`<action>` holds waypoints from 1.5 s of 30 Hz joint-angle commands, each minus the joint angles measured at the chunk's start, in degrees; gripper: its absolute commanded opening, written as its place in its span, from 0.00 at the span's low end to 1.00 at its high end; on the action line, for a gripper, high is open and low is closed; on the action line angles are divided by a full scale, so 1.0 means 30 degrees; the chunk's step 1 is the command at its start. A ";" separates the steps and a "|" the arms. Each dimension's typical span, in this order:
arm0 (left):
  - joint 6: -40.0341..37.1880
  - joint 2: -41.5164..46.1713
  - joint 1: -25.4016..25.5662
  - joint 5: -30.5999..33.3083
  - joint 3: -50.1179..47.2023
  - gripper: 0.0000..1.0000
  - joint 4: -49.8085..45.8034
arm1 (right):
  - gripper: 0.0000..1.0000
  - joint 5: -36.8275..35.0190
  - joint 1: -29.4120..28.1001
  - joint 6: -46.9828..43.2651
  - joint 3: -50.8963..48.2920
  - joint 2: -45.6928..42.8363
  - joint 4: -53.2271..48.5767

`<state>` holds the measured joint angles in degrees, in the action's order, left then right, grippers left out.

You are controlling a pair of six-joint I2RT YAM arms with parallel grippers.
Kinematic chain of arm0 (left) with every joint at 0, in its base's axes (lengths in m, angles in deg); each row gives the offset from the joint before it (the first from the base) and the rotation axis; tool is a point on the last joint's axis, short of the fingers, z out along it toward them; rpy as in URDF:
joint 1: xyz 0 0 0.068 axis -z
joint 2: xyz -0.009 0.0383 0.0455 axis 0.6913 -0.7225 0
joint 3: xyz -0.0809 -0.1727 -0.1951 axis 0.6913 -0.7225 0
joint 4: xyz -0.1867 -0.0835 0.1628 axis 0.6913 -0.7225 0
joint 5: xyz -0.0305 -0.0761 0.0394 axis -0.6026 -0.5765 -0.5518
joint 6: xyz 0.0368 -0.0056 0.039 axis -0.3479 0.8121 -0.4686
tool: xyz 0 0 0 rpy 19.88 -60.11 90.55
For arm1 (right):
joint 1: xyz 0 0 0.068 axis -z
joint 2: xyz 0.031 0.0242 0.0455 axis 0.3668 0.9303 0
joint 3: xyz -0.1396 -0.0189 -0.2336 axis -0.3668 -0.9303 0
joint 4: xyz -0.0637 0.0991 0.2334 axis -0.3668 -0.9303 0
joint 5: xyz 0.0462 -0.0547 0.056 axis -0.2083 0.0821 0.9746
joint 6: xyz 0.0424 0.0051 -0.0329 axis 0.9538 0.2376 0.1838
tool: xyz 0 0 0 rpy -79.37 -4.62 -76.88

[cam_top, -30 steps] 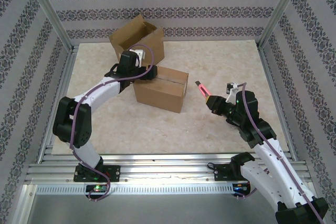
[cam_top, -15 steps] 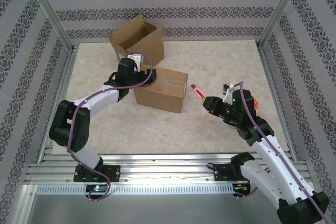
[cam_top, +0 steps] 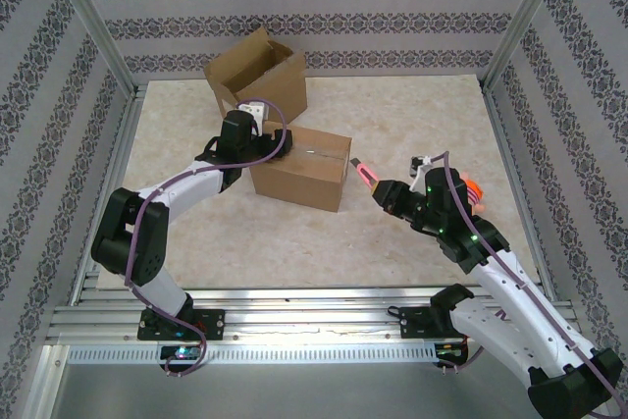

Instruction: Unpack the express box

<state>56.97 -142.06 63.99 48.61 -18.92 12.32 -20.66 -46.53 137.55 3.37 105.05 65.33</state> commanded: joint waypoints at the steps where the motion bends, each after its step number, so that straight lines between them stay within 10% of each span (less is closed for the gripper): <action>1: -0.0941 -0.0815 0.0239 0.0473 -0.1302 0.88 -0.4022 | 0.00 -0.1113 -0.0220 0.0594 0.0078 -0.0093 0.1283; 45: -0.1066 -0.0815 0.0223 0.0695 -0.1217 0.88 -0.4357 | 0.00 -0.1045 -0.0744 0.1003 -0.0410 0.2906 0.3683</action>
<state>56.91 -142.04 64.05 49.22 -19.02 12.43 -23.46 -47.69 139.89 2.56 113.36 74.77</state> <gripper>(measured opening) 0.880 0.185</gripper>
